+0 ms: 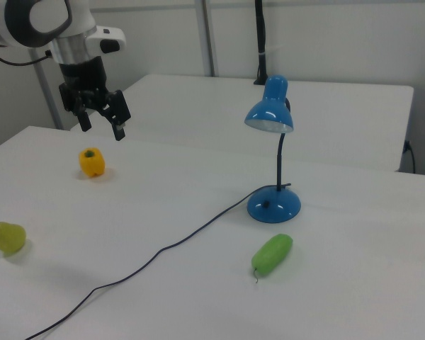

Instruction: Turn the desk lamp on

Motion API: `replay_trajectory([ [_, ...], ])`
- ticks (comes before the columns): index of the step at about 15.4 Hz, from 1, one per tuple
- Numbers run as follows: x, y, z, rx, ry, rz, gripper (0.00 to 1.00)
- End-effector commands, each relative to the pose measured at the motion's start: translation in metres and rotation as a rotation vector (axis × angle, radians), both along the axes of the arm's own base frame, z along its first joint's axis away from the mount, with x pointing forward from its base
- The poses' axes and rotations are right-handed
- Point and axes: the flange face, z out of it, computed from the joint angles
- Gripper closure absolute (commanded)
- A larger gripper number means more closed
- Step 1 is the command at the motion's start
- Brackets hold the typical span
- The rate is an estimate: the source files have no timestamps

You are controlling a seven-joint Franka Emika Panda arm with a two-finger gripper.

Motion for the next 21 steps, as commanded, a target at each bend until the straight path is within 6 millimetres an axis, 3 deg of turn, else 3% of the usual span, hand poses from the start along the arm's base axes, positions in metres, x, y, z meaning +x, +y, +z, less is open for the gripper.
replay_trajectory([
  [1,-0.0024,-0.0004,0.0058,-0.005,-0.010,0.020,0.00],
  [14,-0.0021,0.0007,0.0048,-0.003,-0.012,0.036,0.01],
  [16,-0.0018,0.0009,0.0023,-0.002,-0.010,0.039,0.10],
  [21,-0.0012,0.0006,-0.0019,0.001,-0.005,0.073,0.59],
])
